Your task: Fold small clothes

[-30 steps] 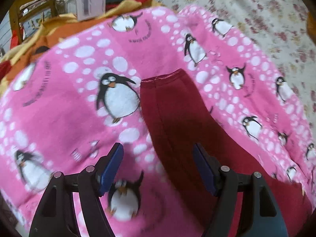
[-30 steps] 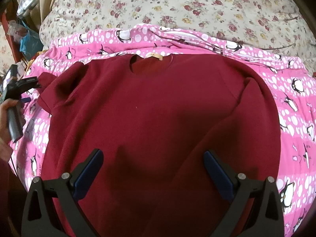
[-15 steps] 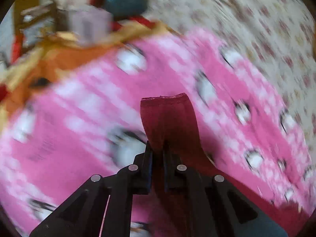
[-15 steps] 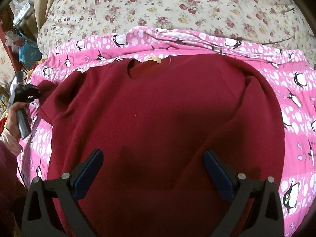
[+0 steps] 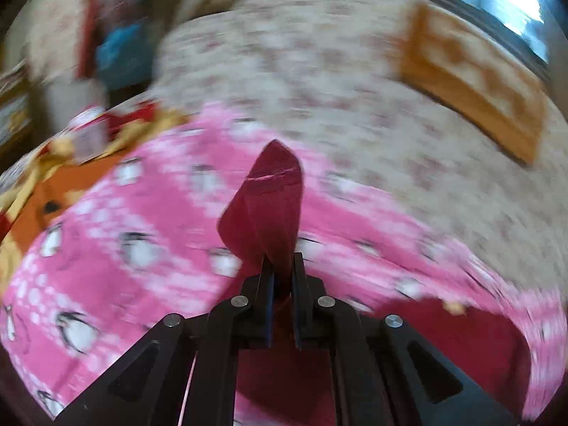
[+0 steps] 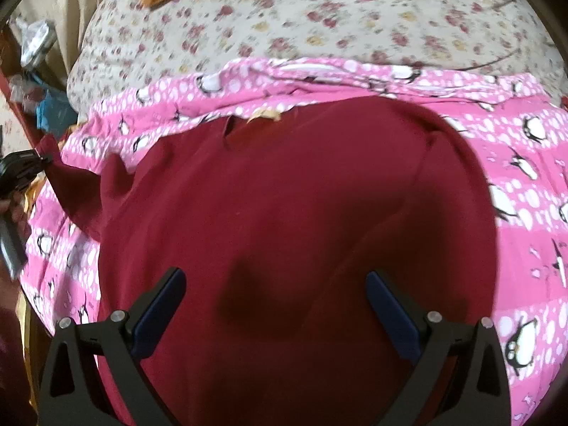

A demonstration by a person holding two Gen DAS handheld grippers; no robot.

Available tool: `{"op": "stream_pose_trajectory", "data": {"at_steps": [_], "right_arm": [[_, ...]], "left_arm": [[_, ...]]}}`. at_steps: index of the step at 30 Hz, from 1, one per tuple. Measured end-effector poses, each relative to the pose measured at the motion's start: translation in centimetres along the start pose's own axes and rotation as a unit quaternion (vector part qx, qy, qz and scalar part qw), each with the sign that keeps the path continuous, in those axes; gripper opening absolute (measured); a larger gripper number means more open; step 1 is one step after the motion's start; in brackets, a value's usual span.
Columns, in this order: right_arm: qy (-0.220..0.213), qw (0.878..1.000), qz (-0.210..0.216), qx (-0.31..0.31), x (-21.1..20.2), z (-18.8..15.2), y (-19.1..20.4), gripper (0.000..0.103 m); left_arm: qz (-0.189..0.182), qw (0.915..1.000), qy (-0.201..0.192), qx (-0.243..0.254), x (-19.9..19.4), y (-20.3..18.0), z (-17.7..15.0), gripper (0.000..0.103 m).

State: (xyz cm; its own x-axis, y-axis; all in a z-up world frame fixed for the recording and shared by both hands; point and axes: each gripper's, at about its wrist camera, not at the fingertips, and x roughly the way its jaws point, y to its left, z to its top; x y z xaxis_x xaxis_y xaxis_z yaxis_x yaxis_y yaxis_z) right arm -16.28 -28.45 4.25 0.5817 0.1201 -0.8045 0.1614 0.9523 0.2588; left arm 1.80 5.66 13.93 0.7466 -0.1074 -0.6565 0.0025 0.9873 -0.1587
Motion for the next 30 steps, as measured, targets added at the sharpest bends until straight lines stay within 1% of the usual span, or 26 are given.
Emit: {"op": "stream_pose_trajectory", "data": {"at_steps": [2,5,7,10,13,15,16,18,19,20,21,23,24,25,26,27,28,29,30], "right_arm": [[-0.009,1.0,-0.003,0.015,-0.6,0.0,-1.1,0.103],[-0.021,0.999,-0.005,0.032,-1.5,0.0,-2.7,0.103],[-0.028,0.999,-0.009,0.035,-2.2,0.2,-3.6,0.103],[-0.038,0.999,-0.018,0.035,-3.6,0.6,-5.1,0.103],[-0.048,0.998,-0.023,0.044,-4.7,1.0,-6.5,0.103],[-0.051,0.997,-0.025,0.05,-5.0,1.2,-7.2,0.103],[-0.052,0.997,-0.026,0.054,-5.1,1.3,-7.6,0.103],[-0.053,0.996,-0.026,0.06,-5.3,1.4,-8.2,0.103],[-0.053,0.996,-0.025,0.062,-5.3,1.4,-8.4,0.103],[-0.054,0.996,-0.024,0.062,-5.2,1.5,-8.4,0.103],[-0.055,0.996,-0.024,0.061,-5.2,1.5,-8.4,0.103],[-0.057,0.997,-0.026,0.056,-5.0,1.8,-8.2,0.103],[-0.059,0.997,-0.025,0.053,-5.0,2.0,-8.1,0.103],[-0.06,0.997,-0.025,0.051,-4.8,2.2,-7.8,0.103],[-0.061,0.997,-0.023,0.046,-4.6,2.6,-7.6,0.103],[-0.062,0.997,-0.021,0.04,-4.4,2.9,-7.3,0.103],[-0.061,0.998,-0.017,0.029,-3.9,3.4,-6.9,0.103],[-0.058,0.998,-0.014,0.021,-3.4,3.8,-6.5,0.103],[-0.052,0.999,-0.013,0.012,-2.6,4.2,-6.2,0.103]], "left_arm": [[-0.044,0.9983,0.008,0.037,-0.9,-4.9,-1.4,0.0],[-0.106,0.991,0.037,0.073,-0.9,-11.5,-4.1,0.0],[-0.136,0.9852,0.057,0.088,-0.5,-15.3,-6.2,0.0],[-0.162,0.9773,0.094,0.099,0.9,-19.7,-9.1,0.0],[-0.186,0.9691,0.121,0.109,2.3,-22.7,-11.6,0.0],[-0.206,0.9628,0.135,0.111,3.0,-23.9,-13.0,0.0],[-0.222,0.9565,0.154,0.108,3.5,-24.3,-13.7,0.0],[-0.237,0.9477,0.179,0.117,3.4,-24.6,-14.8,0.0],[-0.239,0.9438,0.189,0.128,3.1,-24.6,-15.0,0.006],[-0.239,0.9424,0.19,0.137,2.4,-24.3,-15.0,0.01],[-0.238,0.9431,0.185,0.141,1.7,-23.9,-14.8,0.011],[-0.231,0.9483,0.154,0.155,-0.8,-22.0,-14.1,0.015],[-0.221,0.9518,0.14,0.161,-2.0,-21.1,-13.7,0.016],[-0.202,0.9582,0.121,0.162,-3.4,-19.4,-13.2,0.017],[-0.186,0.9634,0.109,0.159,-4.0,-18.5,-12.9,0.018],[-0.164,0.9704,0.093,0.151,-4.7,-16.9,-12.5,0.018],[-0.135,0.9776,0.078,0.141,-5.2,-15.2,-12.2,0.018],[-0.108,0.983,0.067,0.132,-5.3,-14.0,-12.0,0.018],[-0.067,0.9893,0.055,0.118,-5.2,-12.2,-11.9,0.018]]}}
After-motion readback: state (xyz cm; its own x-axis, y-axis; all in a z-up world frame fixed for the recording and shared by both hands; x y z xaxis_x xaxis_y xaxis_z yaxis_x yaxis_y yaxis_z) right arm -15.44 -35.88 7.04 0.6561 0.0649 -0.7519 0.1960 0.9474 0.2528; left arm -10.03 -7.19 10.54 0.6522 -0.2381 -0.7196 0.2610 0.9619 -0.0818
